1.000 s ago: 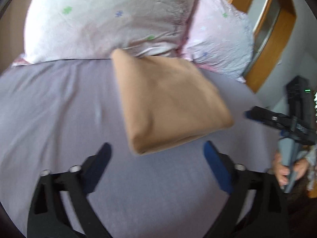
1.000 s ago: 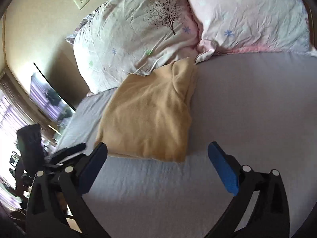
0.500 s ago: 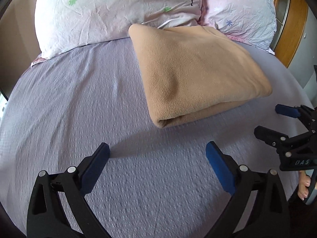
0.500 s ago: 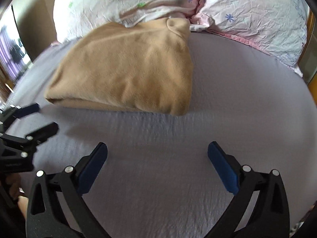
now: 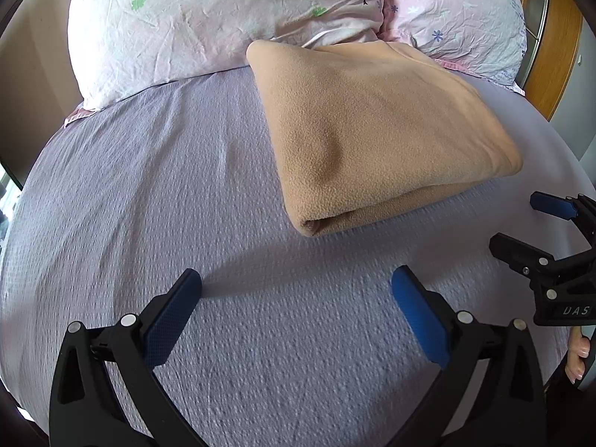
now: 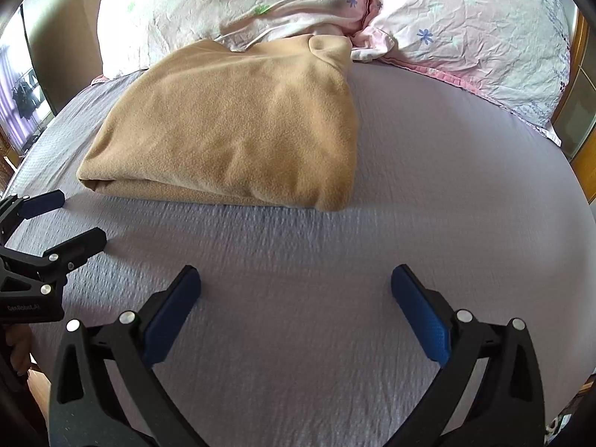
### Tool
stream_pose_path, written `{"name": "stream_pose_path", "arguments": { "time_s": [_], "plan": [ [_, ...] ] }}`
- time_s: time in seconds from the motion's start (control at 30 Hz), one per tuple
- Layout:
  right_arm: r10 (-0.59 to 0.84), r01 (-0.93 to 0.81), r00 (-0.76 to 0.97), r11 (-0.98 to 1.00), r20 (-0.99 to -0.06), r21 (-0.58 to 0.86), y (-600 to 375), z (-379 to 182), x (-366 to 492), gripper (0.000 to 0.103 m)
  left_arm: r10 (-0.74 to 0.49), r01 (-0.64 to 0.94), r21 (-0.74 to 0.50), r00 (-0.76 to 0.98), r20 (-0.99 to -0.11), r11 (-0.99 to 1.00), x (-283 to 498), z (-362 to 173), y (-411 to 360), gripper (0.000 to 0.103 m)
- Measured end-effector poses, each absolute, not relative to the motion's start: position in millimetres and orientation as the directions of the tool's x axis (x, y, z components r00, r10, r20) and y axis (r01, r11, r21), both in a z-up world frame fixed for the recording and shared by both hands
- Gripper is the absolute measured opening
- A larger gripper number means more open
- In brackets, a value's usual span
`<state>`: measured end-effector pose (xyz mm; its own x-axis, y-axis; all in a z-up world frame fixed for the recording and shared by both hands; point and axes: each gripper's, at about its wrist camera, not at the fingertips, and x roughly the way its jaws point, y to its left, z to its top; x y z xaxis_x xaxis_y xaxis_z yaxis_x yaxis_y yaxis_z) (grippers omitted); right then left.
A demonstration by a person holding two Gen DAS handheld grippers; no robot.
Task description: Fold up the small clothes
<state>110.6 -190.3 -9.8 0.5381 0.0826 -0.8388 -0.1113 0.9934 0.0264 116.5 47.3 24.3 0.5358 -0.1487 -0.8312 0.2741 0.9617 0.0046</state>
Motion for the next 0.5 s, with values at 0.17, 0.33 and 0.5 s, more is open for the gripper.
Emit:
{"name": "stream_pose_path", "arguments": {
  "time_s": [0.17,0.33,0.5],
  "plan": [
    [0.083,-0.114,0.536,0.993,-0.84,0.025,-190.2,-9.4,111.9,0.101,-0.149,0.274,0.004,0.536,-0.831,0.962,116.4,24.5,47.4,0.102],
    [0.082,-0.113,0.537,0.993,-0.84,0.025,-189.9,-9.6,111.7,0.101,-0.149,0.274,0.004,0.536,-0.831,0.962,116.6,24.6,47.3,0.102],
    [0.082,-0.114,0.537,0.993,-0.839,0.024,-189.6,-9.5,112.1,0.101,-0.149,0.275,0.004,0.535,-0.831,0.962,116.6,24.6,47.2,0.102]
  ]
}}
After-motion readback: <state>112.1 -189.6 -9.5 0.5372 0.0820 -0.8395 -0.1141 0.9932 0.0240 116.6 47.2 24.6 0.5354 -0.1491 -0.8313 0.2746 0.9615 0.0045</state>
